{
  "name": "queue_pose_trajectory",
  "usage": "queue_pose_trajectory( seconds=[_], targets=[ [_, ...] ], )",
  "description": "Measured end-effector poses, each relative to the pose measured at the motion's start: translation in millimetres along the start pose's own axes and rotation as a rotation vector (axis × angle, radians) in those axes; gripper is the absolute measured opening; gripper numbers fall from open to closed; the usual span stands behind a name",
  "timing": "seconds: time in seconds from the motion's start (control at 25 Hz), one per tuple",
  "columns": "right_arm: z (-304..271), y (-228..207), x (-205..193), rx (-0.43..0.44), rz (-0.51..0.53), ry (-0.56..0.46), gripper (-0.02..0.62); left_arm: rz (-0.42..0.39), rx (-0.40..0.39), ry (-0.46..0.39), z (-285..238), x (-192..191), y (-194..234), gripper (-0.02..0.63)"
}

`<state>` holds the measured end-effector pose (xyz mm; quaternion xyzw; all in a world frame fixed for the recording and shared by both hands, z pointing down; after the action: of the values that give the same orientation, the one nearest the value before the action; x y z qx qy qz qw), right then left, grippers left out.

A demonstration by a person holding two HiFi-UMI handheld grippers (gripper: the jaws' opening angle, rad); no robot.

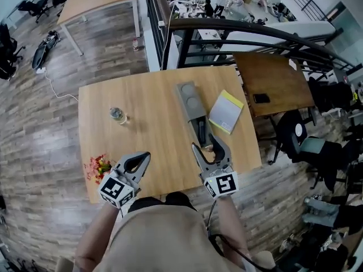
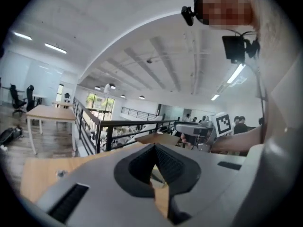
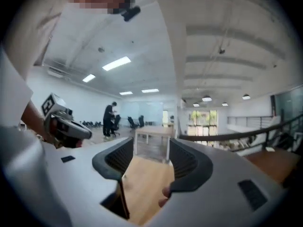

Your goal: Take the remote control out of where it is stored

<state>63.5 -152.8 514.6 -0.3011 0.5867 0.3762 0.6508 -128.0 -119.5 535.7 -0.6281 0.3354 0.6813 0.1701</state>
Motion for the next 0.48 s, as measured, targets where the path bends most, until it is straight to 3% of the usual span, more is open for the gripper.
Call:
queue_pose_trajectory(
  seconds=[0.12,0.24,0.36,0.48],
  targets=[
    [19,-31,-89,-0.083,0.006,0.151,0.229,0.113,0.098,0.047,12,-60,34,0.0],
    [20,-49,-131,-0.133,-0.021,0.215,0.212,0.195,0.12,-0.005,6,-67,47,0.0],
    [45,-72,-201,-0.202,-0.121,0.406,0.212,0.179,0.107,0.053,5,-86,37,0.0],
    [66,-112,-271,-0.291,-0.216,0.654,0.212,0.17,0.174,0.132,17,-107,42,0.0]
  ],
)
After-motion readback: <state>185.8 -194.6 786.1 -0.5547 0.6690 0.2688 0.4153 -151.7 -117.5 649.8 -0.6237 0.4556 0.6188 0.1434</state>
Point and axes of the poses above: the fingertips, and each gripper's own axes: z backward along the fingers, y to its left, x out of its top, the point moved 2 cm from there along z, backward along the fingers, and after that the axes turned 13 degrees about -y, right-handed, at the moved point
